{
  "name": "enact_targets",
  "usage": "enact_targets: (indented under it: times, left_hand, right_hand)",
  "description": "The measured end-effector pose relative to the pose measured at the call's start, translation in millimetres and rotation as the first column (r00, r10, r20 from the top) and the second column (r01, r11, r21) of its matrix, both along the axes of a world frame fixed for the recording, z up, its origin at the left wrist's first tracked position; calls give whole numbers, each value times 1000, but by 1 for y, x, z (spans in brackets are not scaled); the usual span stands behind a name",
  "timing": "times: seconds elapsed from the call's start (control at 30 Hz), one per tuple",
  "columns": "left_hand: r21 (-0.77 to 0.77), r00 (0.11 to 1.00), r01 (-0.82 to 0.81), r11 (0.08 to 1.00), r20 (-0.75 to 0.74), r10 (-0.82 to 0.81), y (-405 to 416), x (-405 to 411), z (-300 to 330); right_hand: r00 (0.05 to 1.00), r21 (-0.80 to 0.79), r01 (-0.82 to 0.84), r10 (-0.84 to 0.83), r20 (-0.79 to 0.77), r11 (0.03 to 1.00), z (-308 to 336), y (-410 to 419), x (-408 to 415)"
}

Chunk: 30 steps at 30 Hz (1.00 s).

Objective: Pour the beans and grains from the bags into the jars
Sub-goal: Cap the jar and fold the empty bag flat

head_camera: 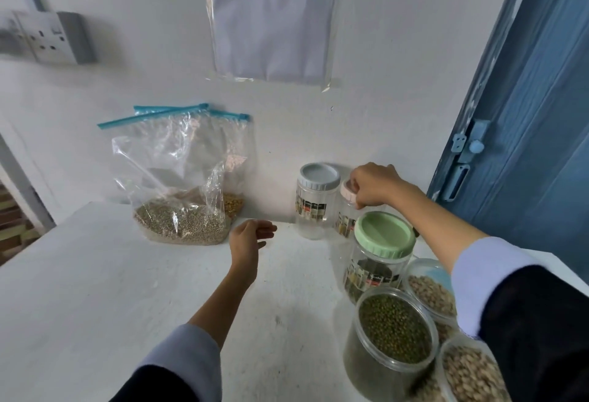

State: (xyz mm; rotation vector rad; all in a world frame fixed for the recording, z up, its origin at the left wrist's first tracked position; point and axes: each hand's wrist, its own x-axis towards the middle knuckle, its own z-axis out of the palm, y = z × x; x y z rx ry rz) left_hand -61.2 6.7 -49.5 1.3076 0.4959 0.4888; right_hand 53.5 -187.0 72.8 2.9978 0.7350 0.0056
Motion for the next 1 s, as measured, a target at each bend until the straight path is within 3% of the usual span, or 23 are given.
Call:
enact_targets:
  times: [0.17, 0.33, 0.4, 0.5, 0.57, 0.63, 0.73, 0.83, 0.93, 1.0]
  left_hand:
    - [102, 987, 160, 982, -4, -160, -7, -4, 5]
    - [363, 883, 465, 808, -123, -453, -8, -10, 3]
    - [370, 863, 483, 793, -50, -502, -9, -15, 1]
    - [365, 928, 320, 874, 66, -368, 4, -27, -2]
    - [416, 953, 228, 880, 88, -289, 16, -33, -2]
    - [514, 989, 120, 849, 18, -150, 30, -40, -2]
    - [644, 997, 30, 765, 33, -67, 53, -57, -11]
    - [532, 994, -30, 846, 107, -32, 64, -87, -8]
    - [427, 993, -36, 904, 117, -16, 71, -102, -13]
    - [422, 997, -41, 906, 77, 10, 80, -107, -13]
  right_hand:
    - [994, 28, -96, 97, -49, 995, -1, 8, -25]
    - [970, 106, -216, 226, -93, 970, -3, 36, -54]
    - [944, 158, -281, 302, -129, 947, -2, 53, -68]
    - [893, 171, -403, 427, -143, 899, 0, 84, -95]
    - [885, 105, -447, 456, -90, 888, 2, 104, -112]
    - [919, 20, -394, 394, -8, 919, -2, 125, -126]
    - [974, 102, -220, 225, -40, 970, -24, 161, -149]
    - [980, 243, -119, 154, -128, 963, -43, 190, -168]
    - [969, 288, -248, 234, 84, 925, -52, 205, -184]
    - [946, 300, -324, 297, 132, 897, -51, 211, -184]
